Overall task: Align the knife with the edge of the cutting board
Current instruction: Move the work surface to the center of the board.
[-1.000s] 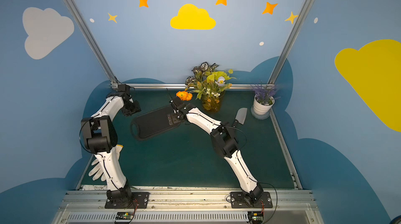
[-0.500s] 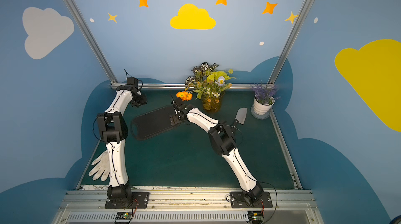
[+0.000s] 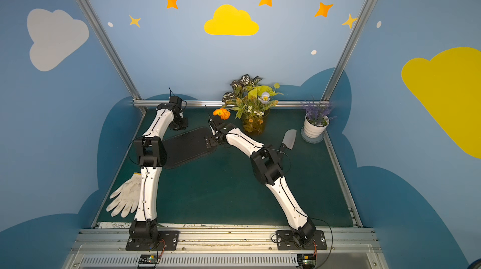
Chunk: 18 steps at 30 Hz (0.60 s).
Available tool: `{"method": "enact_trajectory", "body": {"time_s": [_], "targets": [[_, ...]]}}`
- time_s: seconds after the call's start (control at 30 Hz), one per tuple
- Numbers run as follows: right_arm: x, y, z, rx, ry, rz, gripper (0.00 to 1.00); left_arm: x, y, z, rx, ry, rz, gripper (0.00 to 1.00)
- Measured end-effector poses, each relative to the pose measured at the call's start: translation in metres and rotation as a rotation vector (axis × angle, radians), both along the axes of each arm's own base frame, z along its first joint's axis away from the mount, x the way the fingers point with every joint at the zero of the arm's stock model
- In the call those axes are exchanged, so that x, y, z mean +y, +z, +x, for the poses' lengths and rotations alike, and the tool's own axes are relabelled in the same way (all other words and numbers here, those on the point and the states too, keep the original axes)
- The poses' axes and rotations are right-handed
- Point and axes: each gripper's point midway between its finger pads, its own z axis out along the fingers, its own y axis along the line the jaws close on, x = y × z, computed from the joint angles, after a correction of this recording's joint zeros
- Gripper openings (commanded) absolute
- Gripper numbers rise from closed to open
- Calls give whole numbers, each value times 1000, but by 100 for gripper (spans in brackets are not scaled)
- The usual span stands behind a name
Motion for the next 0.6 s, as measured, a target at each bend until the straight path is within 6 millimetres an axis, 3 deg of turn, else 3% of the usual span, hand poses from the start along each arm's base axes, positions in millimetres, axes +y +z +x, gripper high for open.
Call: {"method": "enact_trajectory", "body": {"time_s": [0.33,0.6], "targets": [[1,-6,-2,17,8,-1,93,2,-8,-1,24,-7,33,21],[1,-14,-3,27,9,-9,93,7,-11,0,24,6,30,12]]}}
